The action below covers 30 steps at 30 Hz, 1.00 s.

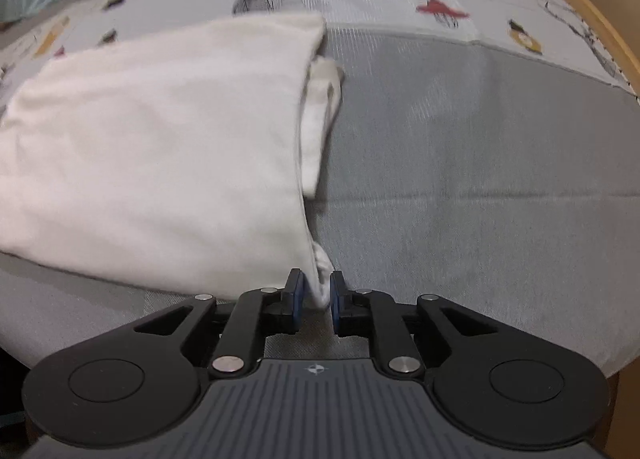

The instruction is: Fold small clothes

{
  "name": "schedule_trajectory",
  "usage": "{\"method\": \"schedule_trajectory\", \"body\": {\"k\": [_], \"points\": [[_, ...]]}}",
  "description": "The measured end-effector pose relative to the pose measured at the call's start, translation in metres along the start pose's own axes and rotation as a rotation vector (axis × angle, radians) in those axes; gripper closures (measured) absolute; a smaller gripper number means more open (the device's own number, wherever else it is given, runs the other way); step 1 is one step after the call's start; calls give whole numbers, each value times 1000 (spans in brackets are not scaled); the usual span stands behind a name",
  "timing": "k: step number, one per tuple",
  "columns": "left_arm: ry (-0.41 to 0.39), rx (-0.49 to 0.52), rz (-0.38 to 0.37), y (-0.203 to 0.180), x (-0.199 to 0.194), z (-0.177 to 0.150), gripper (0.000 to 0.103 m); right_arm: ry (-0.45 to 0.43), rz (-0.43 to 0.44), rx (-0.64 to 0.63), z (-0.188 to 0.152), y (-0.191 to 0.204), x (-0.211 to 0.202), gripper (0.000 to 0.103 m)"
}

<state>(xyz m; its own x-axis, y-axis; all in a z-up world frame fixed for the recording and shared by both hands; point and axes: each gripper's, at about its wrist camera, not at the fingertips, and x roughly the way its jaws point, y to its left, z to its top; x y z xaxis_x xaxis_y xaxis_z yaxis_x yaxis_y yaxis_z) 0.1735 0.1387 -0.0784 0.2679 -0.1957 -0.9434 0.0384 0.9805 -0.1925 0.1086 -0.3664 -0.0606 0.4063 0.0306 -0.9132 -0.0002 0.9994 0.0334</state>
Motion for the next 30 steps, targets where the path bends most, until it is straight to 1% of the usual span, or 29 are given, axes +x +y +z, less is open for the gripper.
{"method": "schedule_trajectory", "body": {"k": [1, 3, 4, 6, 7, 8, 10, 12, 13, 14, 15, 17, 18, 20, 23, 25, 26, 27, 29, 30], "points": [[-17, -4, -13, 1, -3, 0, 94, -8, 5, 3, 0, 0, -1, 89], [-25, -19, -10, 4, -4, -1, 94, 6, -10, 3, 0, -1, 2, 88], [-15, -25, 1, 5, -1, -2, 94, 28, -27, 3, -1, -2, 6, 87], [30, -23, 47, 3, 8, -2, 94, 63, -53, 6, -3, -3, 12, 75], [55, -15, 67, 4, 13, -3, 94, 64, -61, 6, -3, -3, 13, 74], [68, -5, 76, 3, 15, -3, 91, 57, -63, 7, -3, -2, 11, 73], [35, 6, 69, 1, 8, -3, 90, 24, -62, 8, -2, -2, 5, 73], [-15, -11, 29, 3, -2, -2, 88, -26, -47, 15, 0, -2, -3, 73], [-22, -21, 23, 4, -3, -1, 88, -39, -41, 20, 0, -3, -5, 73], [-13, -28, 33, 5, -1, -1, 88, -39, -45, 25, 0, -4, -6, 71], [14, -30, 60, 6, 4, -2, 88, -26, -57, 27, 0, -5, -4, 70], [61, -11, 106, 5, 9, -6, 86, 10, -81, 27, -1, -6, 0, 69], [53, 2, 109, 4, 8, -8, 86, 12, -88, 25, 0, -4, 0, 69], [-5, 5, 88, 3, -4, -8, 86, -23, -99, 21, 2, -1, -8, 69], [-135, -33, 44, 7, -33, -8, 85, -96, -98, 28, 6, 2, -25, 69], [-226, -47, 23, 9, -56, -9, 76, -164, -108, 31, 9, 6, -41, 69], [-256, -45, 19, 7, -67, -9, 68, -193, -107, 37, 11, 8, -48, 69], [-287, -49, 17, 7, -80, -8, 63, -220, -101, 48, 12, 10, -55, 69], [-347, -49, 1, 6, -106, -13, 59, -265, -80, 79, 14, 15, -66, 69], [-383, -40, -6, 6, -118, -15, 54, -288, -62, 96, 14, 19, -73, 69]]}}
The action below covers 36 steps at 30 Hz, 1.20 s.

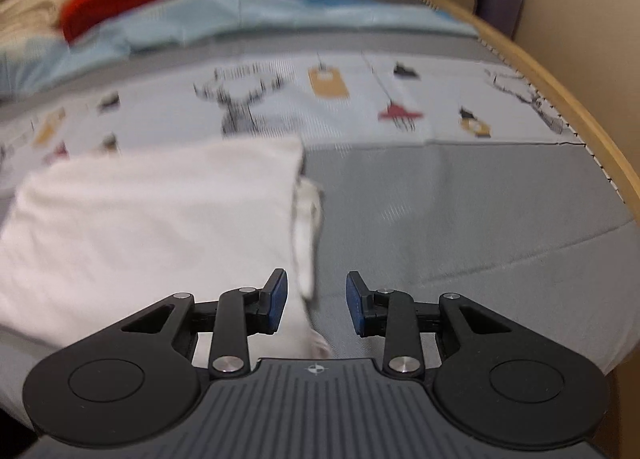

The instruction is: Fold small clothes

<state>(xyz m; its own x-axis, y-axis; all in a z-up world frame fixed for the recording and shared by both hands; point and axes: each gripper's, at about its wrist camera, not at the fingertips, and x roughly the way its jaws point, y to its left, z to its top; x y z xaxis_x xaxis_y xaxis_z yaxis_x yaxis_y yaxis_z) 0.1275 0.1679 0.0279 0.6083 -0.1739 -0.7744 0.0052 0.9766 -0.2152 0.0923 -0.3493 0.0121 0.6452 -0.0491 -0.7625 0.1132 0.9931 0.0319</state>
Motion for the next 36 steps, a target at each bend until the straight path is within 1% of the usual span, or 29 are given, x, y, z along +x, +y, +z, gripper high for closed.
{"method": "schedule_trajectory", "body": {"k": [1, 3, 5, 6, 7, 8, 10, 14, 16, 17, 18, 22, 26, 30, 32, 34, 35, 36], "points": [[-40, 11, -2, 0, -13, 1, 51, -19, 17, 15, 1, 4, -5, 69], [-123, 22, 7, 0, -35, -1, 41, -47, 50, 32, 2, 15, -13, 69], [-175, -10, 14, 6, -43, -6, 39, -56, 84, 40, 1, 29, -18, 68], [-170, -48, 19, 9, -49, -8, 39, -52, 102, 42, 0, 37, -19, 67], [-172, -66, 24, 10, -52, -11, 39, -47, 117, 43, -1, 46, -19, 67], [-192, -67, 34, 8, -56, -11, 39, -45, 132, 42, -2, 56, -19, 67], [-233, -54, 49, 5, -63, -13, 39, -47, 160, 33, -3, 78, -20, 67], [-232, -23, 51, -1, -59, -12, 39, -41, 222, 8, -8, 122, -18, 67], [-234, -22, 51, -2, -59, -13, 39, -42, 256, -10, -12, 145, -18, 78], [-231, -25, 51, -1, -57, -12, 39, -47, 267, -21, -13, 156, -18, 91], [-228, -31, 52, -1, -56, -12, 39, -60, 281, -38, -15, 170, -19, 95], [-230, -54, 56, 4, -54, -12, 39, -69, 378, -135, -23, 220, -17, 95], [-221, -69, 63, 12, -51, -10, 39, -23, 471, -303, -39, 273, -10, 94], [-204, -94, 71, 23, -48, -8, 39, 19, 477, -499, -63, 320, 0, 94], [-198, -108, 66, 28, -46, -7, 39, 39, 483, -569, -73, 338, 6, 93], [-189, -123, 63, 32, -45, -7, 39, 37, 477, -627, -83, 354, 9, 92], [-183, -128, 60, 34, -43, -6, 39, 32, 472, -657, -87, 361, 11, 89], [-176, -129, 58, 35, -42, -6, 39, 28, 472, -675, -91, 368, 12, 83]]}}
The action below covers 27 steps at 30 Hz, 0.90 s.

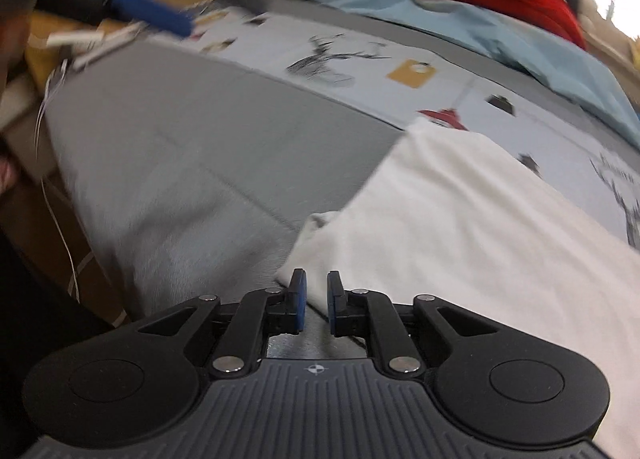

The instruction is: Fold small clothes

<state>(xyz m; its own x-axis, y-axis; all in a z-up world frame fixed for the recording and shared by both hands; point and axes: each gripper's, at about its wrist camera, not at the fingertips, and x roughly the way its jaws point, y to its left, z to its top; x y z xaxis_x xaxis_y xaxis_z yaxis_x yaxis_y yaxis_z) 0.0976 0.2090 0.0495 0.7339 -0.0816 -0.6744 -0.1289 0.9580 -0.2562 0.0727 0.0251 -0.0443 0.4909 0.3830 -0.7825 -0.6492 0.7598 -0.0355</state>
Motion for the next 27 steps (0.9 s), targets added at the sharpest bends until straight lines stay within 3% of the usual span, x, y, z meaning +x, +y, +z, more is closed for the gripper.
{"method": "schedule_trajectory", "body": {"k": [3, 11, 13, 15, 16, 18, 27], "points": [[8, 10, -1, 1, 3, 1, 39, 19, 10, -36, 1, 13, 13, 72], [28, -63, -12, 12, 18, 2, 39, 111, -37, -50, -1, 23, 52, 71], [46, -89, -5, 18, 25, 3, 39, 106, -36, -51, -1, 23, 53, 73], [63, -101, 6, 20, 32, 4, 39, 103, -53, -62, -1, 23, 53, 87], [74, -105, 5, 21, 35, 4, 39, 101, -48, -58, -1, 22, 52, 88], [105, -110, -7, 21, 44, 3, 38, 85, -35, -39, 1, 19, 46, 94], [357, -222, -186, 12, 118, -2, 29, -44, 2, 22, 16, -2, 1, 96]]}}
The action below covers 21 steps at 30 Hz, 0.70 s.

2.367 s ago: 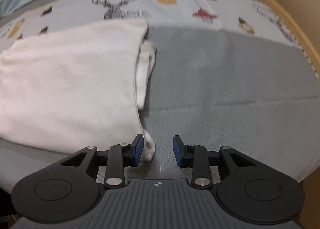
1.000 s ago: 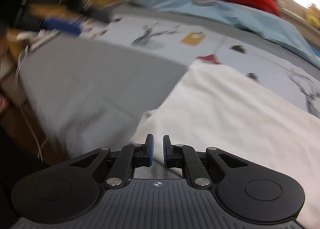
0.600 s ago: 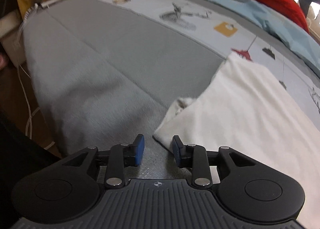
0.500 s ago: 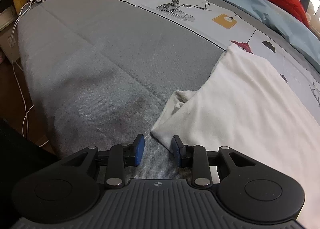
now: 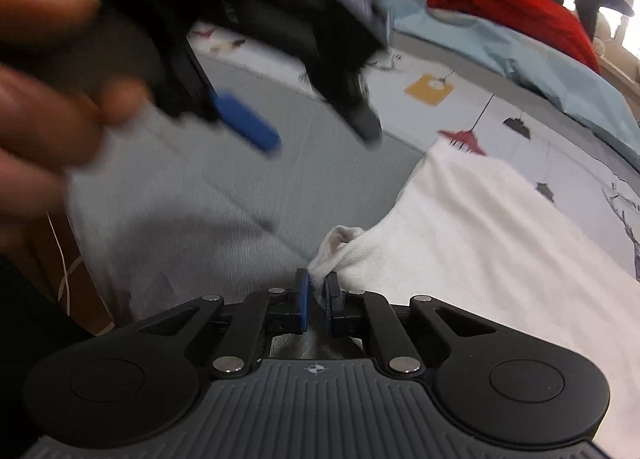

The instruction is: Fold small clothes

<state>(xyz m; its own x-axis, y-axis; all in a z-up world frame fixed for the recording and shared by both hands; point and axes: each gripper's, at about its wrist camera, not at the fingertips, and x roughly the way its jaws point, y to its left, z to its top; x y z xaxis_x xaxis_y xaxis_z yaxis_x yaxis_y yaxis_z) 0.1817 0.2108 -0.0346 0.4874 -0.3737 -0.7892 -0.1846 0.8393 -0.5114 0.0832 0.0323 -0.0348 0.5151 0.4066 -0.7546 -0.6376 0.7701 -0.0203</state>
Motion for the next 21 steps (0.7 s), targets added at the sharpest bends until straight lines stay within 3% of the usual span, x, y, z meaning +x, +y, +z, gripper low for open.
{"method": "schedule_trajectory", "body": {"k": [5, 9, 13, 14, 15, 16, 18, 21], "points": [[93, -53, -79, -4, 48, 19, 29, -52, 22, 34, 2, -13, -25, 96], [149, -84, -59, -4, 85, 30, 28, -91, 43, 70, 3, -27, -44, 96], [192, -90, -86, -10, 112, 35, 33, -116, 54, 83, 2, -34, -59, 97], [194, -79, -84, -12, 116, 36, 47, -119, 58, 84, 1, -36, -61, 97], [198, -65, -87, -15, 120, 36, 69, -120, 62, 82, 1, -36, -63, 97], [204, -55, -93, -18, 122, 36, 77, -118, 63, 77, 1, -36, -63, 97], [175, -10, -83, -25, 117, 36, 86, -113, 72, 69, 1, -35, -62, 97], [117, 40, -92, -29, 98, 34, 88, -123, 112, 65, 6, -31, -56, 97]]}}
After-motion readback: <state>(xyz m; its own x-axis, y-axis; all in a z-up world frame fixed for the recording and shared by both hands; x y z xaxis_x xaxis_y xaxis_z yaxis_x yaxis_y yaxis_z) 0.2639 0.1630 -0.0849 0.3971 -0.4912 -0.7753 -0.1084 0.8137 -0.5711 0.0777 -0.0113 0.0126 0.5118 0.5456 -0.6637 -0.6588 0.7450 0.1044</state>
